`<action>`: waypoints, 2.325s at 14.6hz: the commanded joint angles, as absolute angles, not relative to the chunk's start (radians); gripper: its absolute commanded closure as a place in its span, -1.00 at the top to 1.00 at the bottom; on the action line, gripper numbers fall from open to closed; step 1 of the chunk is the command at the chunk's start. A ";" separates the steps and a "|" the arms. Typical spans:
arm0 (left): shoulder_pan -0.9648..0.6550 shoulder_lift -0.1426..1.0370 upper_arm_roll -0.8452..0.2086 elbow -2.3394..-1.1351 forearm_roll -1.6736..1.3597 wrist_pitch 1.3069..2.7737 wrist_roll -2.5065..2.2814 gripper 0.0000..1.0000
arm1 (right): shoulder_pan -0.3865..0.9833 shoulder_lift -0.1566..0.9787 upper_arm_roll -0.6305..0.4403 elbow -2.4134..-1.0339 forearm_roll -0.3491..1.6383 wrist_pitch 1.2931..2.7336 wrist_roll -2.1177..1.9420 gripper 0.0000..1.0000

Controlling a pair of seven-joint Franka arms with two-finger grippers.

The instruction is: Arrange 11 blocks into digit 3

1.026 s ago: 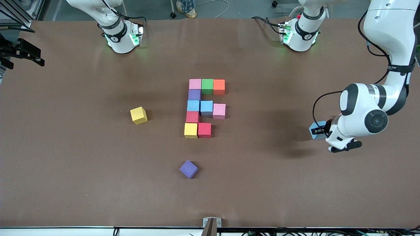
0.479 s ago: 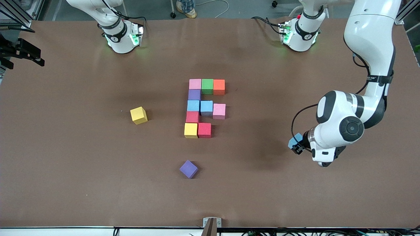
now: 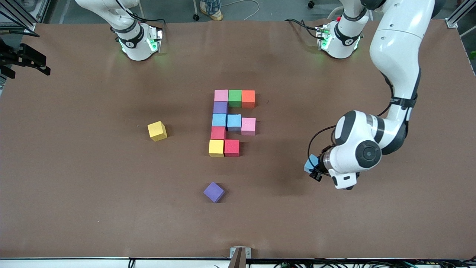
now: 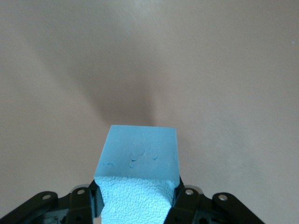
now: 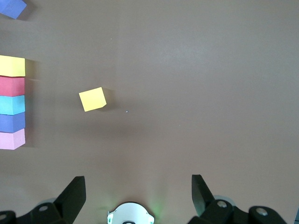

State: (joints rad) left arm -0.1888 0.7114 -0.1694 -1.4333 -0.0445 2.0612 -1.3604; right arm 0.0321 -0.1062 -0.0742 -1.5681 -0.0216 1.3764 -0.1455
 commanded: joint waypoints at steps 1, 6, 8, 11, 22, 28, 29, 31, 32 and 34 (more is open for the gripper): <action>-0.201 0.776 -0.166 -1.330 -0.106 2.049 -1.413 -0.55 | 0.040 -0.123 -0.074 -1.586 -0.037 1.378 -0.140 1.00; -0.271 0.804 -0.164 -1.302 -0.158 2.109 -1.590 -0.55 | 0.040 -0.123 -0.074 -1.586 -0.037 1.378 -0.141 1.00; -0.296 0.808 -0.164 -1.302 -0.160 2.140 -1.679 -0.55 | 0.040 -0.123 -0.074 -1.586 -0.037 1.378 -0.141 1.00; -0.339 0.819 -0.172 -1.302 -0.192 2.174 -1.758 -0.55 | 0.040 -0.123 -0.074 -1.586 -0.037 1.378 -0.141 1.00; -0.468 0.841 -0.161 -1.367 -0.247 2.292 -1.907 -0.49 | 0.046 -0.123 -0.074 -1.586 -0.043 1.379 -0.140 1.00; -0.479 0.808 -0.160 -1.446 -0.247 2.329 -1.988 -0.49 | 0.046 -0.123 -0.074 -1.588 -0.043 1.378 -0.141 1.00; -0.491 0.807 -0.158 -1.456 -0.245 2.338 -2.015 -0.49 | 0.046 -0.123 -0.075 -1.588 -0.043 1.378 -0.140 1.00; -0.491 0.793 -0.158 -1.483 -0.247 2.342 -2.052 -0.48 | 0.046 -0.123 -0.075 -1.588 -0.043 1.378 -0.141 1.00; -0.491 0.778 -0.158 -1.503 -0.245 2.350 -2.060 -0.48 | 0.045 -0.123 -0.074 -1.588 -0.043 1.378 -0.141 1.00; -0.491 0.749 -0.160 -1.545 -0.245 2.373 -2.068 -0.48 | 0.044 -0.123 -0.074 -1.588 -0.043 1.378 -0.141 1.00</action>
